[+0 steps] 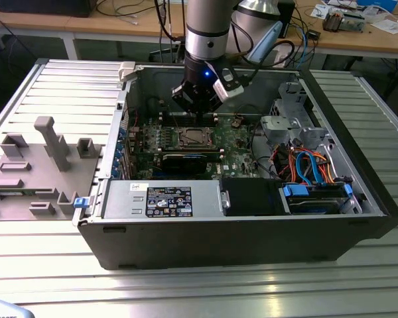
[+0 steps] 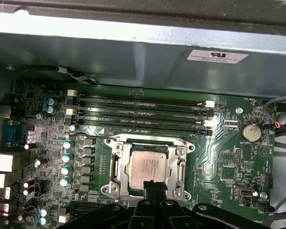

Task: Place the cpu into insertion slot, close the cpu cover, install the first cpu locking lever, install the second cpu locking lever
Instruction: 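Install the first cpu locking lever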

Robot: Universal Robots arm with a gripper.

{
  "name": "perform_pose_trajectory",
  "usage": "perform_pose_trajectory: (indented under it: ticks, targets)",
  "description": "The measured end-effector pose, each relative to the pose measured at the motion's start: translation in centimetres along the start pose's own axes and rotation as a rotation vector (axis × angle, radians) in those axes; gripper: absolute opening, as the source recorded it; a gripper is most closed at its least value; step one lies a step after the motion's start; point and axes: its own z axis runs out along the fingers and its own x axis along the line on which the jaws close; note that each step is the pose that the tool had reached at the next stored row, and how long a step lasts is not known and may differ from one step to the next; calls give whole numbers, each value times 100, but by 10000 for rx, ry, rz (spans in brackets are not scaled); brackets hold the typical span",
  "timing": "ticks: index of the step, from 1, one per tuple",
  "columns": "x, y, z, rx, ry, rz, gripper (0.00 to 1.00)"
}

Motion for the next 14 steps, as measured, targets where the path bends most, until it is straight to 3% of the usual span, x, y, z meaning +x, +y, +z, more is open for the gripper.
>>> perform_pose_trajectory:
  ticks: [14]
  targets:
    - [21,12,1,-1,0,0,11]
